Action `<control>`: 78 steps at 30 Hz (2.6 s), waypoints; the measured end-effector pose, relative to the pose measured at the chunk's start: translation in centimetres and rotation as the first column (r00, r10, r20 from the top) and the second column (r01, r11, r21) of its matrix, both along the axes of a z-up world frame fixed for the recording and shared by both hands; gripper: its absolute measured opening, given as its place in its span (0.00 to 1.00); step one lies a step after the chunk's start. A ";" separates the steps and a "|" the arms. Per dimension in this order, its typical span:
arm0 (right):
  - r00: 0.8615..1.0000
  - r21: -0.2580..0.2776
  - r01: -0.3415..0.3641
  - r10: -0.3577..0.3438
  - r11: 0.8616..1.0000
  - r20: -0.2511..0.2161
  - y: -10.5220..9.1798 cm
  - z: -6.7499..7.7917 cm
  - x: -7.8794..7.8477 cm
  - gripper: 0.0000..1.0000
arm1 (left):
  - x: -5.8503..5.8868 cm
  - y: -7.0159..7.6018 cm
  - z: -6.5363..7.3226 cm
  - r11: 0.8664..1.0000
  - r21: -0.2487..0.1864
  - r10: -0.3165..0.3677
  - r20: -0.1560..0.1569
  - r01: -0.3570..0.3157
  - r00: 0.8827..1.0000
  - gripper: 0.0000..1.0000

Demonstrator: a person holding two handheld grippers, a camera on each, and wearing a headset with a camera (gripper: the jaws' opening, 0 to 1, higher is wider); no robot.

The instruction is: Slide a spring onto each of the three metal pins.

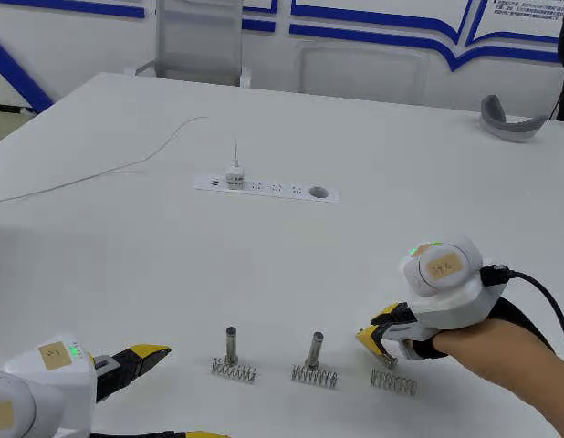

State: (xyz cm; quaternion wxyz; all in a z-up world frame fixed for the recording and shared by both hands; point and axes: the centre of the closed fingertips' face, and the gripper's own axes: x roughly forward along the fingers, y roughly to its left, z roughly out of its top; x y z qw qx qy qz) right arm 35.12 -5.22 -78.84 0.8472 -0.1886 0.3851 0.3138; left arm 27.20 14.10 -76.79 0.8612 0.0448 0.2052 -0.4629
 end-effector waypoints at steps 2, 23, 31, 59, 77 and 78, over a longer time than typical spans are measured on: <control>1.000 -0.002 -0.001 0.001 1.000 -0.003 0.0 -0.1 0.1 0.17 | 0.0 0.0 0.0 1.000 0.000 0.000 0.000 0.000 1.000 0.80; 0.997 -0.013 0.012 -0.012 1.000 -0.070 0.2 -1.5 0.4 0.12 | -0.1 0.1 -0.2 1.000 0.000 0.003 -0.009 -0.003 1.000 0.79; 0.995 -0.005 0.020 -0.021 1.000 -0.097 0.1 -1.7 0.4 0.11 | 0.0 0.2 -0.4 1.000 -0.001 0.008 -0.012 -0.008 1.000 0.78; 0.994 0.017 0.091 -0.090 0.996 -0.062 -0.3 0.0 0.0 0.09 | 0.1 0.2 -0.3 1.000 0.000 0.008 -0.009 -0.008 1.000 0.76; 0.995 0.021 0.096 -0.095 0.995 -0.007 -1.1 2.0 -1.2 0.09 | 0.1 -0.2 0.1 1.000 0.000 -0.002 0.001 0.002 1.000 0.76; 0.995 0.023 0.098 -0.098 0.995 -0.005 -1.1 2.1 -1.3 0.09 | 0.0 -0.2 0.1 1.000 0.000 -0.003 0.002 0.003 1.000 0.76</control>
